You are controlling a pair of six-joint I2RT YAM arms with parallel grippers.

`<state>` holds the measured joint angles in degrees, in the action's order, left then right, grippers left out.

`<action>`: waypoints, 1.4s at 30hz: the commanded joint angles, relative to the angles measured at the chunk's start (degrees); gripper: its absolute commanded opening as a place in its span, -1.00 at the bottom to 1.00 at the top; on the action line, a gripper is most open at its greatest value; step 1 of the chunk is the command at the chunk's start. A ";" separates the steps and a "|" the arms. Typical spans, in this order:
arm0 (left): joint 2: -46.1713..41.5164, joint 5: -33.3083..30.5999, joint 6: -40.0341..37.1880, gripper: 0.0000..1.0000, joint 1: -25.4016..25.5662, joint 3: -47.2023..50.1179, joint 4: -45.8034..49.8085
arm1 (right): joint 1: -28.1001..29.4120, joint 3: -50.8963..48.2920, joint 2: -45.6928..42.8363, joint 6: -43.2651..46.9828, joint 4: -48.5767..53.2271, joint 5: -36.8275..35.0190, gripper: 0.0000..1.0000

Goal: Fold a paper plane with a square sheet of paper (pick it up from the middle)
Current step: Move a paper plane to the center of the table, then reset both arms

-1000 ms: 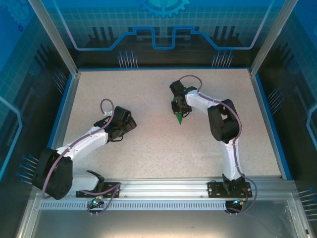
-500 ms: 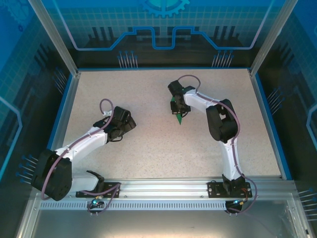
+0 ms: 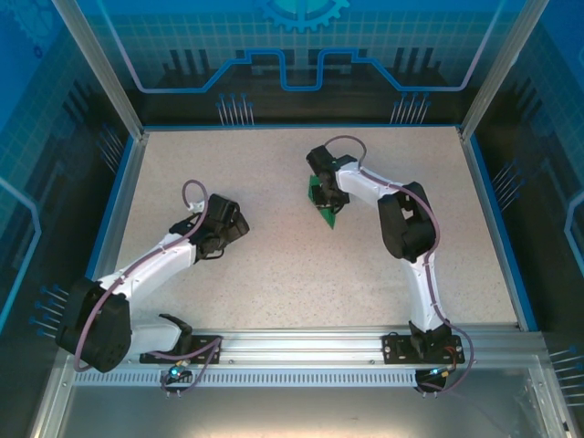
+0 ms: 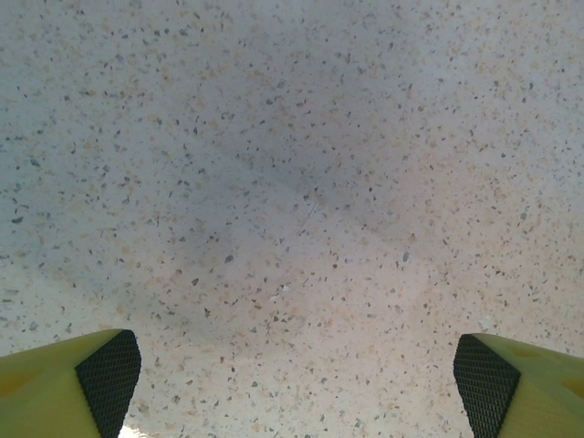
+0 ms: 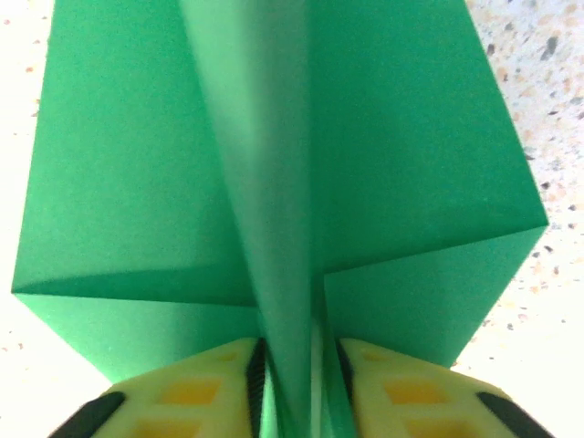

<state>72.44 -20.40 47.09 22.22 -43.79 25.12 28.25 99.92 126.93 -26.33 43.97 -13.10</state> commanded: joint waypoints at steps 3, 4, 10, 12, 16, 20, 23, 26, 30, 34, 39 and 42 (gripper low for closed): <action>-1.60 -2.40 -2.31 0.88 -1.11 -3.00 2.25 | 0.78 1.60 -10.23 0.66 3.53 -0.87 -0.11; -1.73 -2.51 -2.57 0.88 -1.23 -3.28 2.36 | 0.74 1.02 -11.83 0.69 3.34 -1.10 -0.05; -4.25 -5.66 -6.49 0.97 -2.84 -3.15 1.84 | -0.62 -6.35 -24.18 0.32 -0.77 -5.33 0.41; -6.17 -8.71 -9.52 0.97 -3.56 -1.85 0.20 | -1.98 -11.45 -29.78 1.05 -4.46 -8.38 0.59; -9.82 -11.10 -15.75 0.97 -5.98 1.33 -4.20 | -5.74 -21.32 -38.94 3.71 -11.07 -13.95 0.98; -11.90 -12.27 -21.75 0.97 -8.40 4.57 -11.07 | -9.74 -29.50 -44.86 5.63 -15.78 -20.61 0.99; -11.83 -12.89 -27.40 0.97 -9.97 8.60 -19.65 | -12.54 -36.06 -47.32 5.82 -20.12 -25.58 0.99; -10.49 -10.17 -32.91 0.97 -11.88 10.60 -25.16 | -15.68 -43.54 -48.73 6.59 -26.89 -25.61 0.99; -7.41 -4.91 -36.36 0.97 -16.36 12.18 -29.58 | -18.06 -53.41 -48.84 12.03 -38.54 -22.88 0.99; -6.60 3.67 -39.01 0.97 -20.18 17.96 -41.17 | -18.46 -61.76 -49.42 18.64 -52.58 -19.54 0.99; -4.12 11.37 -41.68 0.97 -22.24 23.77 -55.46 | -22.10 -66.52 -50.18 21.07 -62.83 -8.13 0.99; -1.34 13.95 -42.59 0.97 -22.74 24.88 -61.51 | -23.30 -69.47 -50.07 23.14 -69.00 -5.32 0.99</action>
<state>69.49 -12.40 7.38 0.45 -19.66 -24.58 6.68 32.58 78.06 -6.33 -13.52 -24.03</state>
